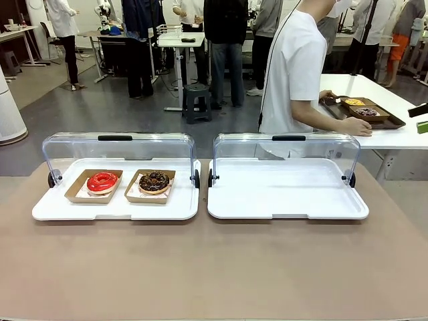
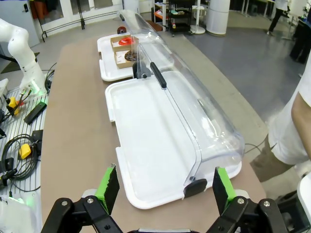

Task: Provide the desired donut to the person.
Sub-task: Place the picked Paper togo box onto the Handle tray extended by the person.

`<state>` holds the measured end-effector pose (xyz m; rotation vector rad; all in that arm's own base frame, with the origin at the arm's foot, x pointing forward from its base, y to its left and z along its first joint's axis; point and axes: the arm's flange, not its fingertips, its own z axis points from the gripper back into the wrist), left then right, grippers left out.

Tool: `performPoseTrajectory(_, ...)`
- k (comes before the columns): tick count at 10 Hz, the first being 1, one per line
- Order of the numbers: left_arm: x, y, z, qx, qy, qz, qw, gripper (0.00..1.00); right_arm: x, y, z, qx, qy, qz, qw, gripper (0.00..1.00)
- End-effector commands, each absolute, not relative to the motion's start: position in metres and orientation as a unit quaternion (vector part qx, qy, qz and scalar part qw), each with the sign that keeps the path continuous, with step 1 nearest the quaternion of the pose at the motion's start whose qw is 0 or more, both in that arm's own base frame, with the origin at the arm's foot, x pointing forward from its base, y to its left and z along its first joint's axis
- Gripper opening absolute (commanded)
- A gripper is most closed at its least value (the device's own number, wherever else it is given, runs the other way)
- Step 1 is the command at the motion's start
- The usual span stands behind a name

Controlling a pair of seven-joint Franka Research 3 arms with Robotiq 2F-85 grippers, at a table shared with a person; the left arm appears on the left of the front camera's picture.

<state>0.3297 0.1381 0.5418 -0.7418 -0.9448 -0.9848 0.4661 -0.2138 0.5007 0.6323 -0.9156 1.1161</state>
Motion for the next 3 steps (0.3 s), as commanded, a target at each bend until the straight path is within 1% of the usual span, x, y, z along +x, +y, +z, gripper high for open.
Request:
performPoseTrajectory(1,0.3303,0.1391,0.5418,-0.336,-0.437,-0.448,0.704,1.00,0.4666,-0.2135,0.5001,0.285,-0.411,0.501,0.706,1.00)
performPoseTrajectory(3,0.3303,0.1391,0.5418,-0.336,-0.437,-0.448,0.704,1.00,0.4666,-0.2135,0.5001,0.285,-0.411,0.501,0.706,1.00)
